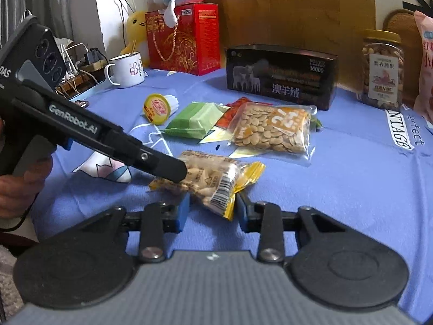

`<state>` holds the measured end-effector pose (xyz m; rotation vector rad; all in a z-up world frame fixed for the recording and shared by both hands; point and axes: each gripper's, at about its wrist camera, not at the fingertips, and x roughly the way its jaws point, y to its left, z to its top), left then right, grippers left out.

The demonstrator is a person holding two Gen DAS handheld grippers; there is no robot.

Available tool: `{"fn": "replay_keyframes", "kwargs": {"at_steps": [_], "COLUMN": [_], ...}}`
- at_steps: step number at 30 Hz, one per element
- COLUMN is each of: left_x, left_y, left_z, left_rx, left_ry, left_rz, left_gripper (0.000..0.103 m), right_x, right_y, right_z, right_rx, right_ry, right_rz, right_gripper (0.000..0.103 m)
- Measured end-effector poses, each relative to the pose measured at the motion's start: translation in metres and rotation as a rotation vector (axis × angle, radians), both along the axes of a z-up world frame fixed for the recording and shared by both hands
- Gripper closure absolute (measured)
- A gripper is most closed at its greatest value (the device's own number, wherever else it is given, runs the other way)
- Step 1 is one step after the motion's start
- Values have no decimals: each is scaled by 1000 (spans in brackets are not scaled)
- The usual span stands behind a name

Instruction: Organize snacks

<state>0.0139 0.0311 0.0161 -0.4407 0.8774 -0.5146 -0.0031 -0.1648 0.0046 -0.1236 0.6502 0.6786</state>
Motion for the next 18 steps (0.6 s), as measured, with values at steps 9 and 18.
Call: {"fn": "replay_keyframes", "kwargs": {"at_steps": [9,18], "left_x": [26,130], "left_y": [11,11], "left_z": [53,95], "left_rx": [-2,17], "left_ry": [-143,-201], "left_rz": [7,47], "left_gripper": [79,79], "right_x": [20,124], "right_y": [4,6], "right_z": [34,70], "right_rx": [49,106], "right_ry": [-119,-193], "right_rz": [-3,-71], "right_gripper": [65,65]}}
